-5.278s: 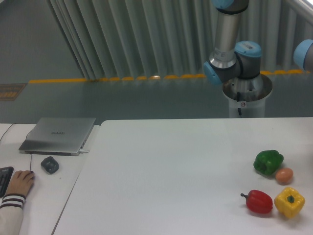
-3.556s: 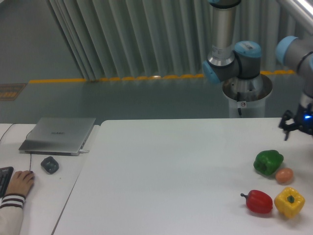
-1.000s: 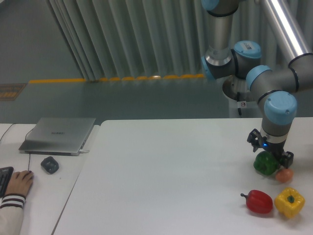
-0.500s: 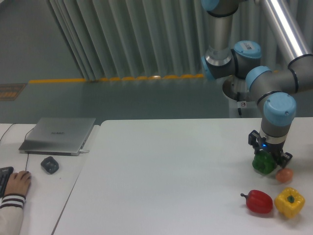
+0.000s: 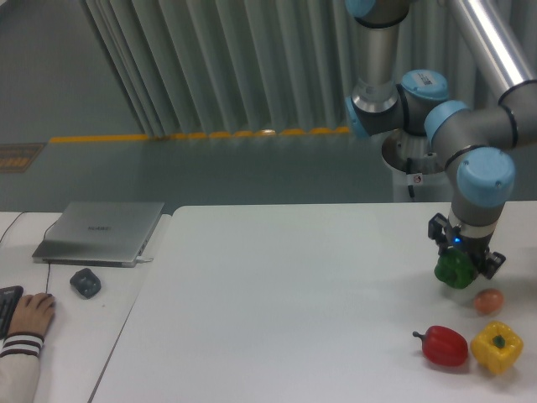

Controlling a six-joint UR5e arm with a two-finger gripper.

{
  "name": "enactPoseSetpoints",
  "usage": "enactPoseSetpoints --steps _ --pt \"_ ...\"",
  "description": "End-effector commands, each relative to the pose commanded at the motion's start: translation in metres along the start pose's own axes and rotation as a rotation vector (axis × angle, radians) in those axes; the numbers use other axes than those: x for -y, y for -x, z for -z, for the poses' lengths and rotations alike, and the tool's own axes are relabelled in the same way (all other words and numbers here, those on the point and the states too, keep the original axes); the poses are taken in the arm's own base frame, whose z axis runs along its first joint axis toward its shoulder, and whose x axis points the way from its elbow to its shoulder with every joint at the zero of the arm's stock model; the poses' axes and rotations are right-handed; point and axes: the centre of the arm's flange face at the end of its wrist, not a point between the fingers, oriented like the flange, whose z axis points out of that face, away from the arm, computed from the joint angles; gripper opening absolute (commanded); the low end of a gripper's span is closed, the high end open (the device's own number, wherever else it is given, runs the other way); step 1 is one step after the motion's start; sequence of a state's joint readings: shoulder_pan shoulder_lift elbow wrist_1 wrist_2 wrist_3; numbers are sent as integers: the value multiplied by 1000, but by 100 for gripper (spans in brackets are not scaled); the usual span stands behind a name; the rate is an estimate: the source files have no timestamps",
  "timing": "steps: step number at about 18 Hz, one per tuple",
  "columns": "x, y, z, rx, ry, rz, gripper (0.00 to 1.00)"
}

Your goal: Place the green peppers in a basket

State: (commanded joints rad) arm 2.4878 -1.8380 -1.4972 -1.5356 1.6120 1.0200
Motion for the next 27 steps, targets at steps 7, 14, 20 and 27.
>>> enactPoseSetpoints --steps 7,14,20,27 --pt "-73 67 32 153 -78 7 52" --pt "-130 134 32 309 -124 58 52" --pt "-172 174 5 306 -119 140 54" --pt "-184 184 -10 281 -105 164 100"
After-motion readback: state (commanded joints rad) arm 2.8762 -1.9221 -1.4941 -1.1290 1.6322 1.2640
